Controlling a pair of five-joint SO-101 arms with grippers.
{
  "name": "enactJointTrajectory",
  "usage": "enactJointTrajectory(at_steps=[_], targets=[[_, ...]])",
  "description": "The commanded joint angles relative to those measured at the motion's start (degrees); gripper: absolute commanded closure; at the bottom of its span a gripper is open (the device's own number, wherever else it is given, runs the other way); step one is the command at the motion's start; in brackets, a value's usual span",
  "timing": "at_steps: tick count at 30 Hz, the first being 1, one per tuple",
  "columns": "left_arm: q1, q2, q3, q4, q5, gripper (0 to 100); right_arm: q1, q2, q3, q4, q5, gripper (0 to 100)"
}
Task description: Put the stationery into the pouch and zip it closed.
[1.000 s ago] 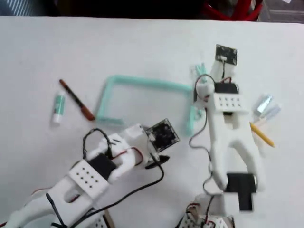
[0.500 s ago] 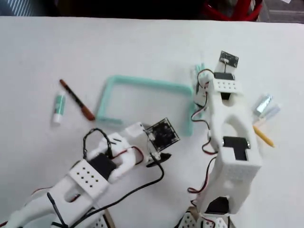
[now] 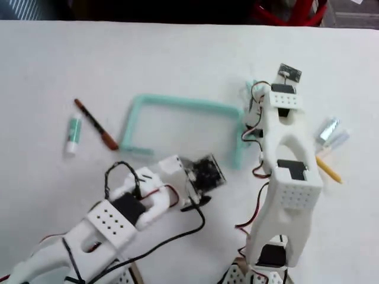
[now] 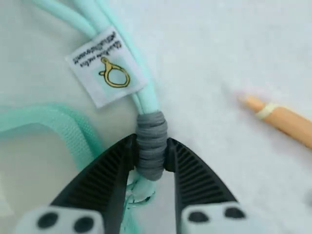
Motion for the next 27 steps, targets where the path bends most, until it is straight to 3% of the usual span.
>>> enactJointTrajectory(at_steps=[1,7,17,23,27], targets=[[2.24,0.04,0.00,-1.23,-1.67,69,0.40,-5.49,-2.90,5.67,0.18,98.1],[2.51,0.04,-0.09,-1.32,-1.93,69,-0.31,-20.00,-2.90,14.73,0.35,98.1],[4.70,-0.40,-8.09,-0.97,-0.70,72,-0.75,-51.65,-3.08,28.44,11.08,98.1],[4.09,-1.54,-10.99,-0.97,-0.44,75,-0.92,-54.55,-2.64,28.97,11.69,98.1],[5.49,-5.32,-8.79,-2.90,-0.53,75,-5.85,-54.55,-2.73,28.97,11.60,98.1]])
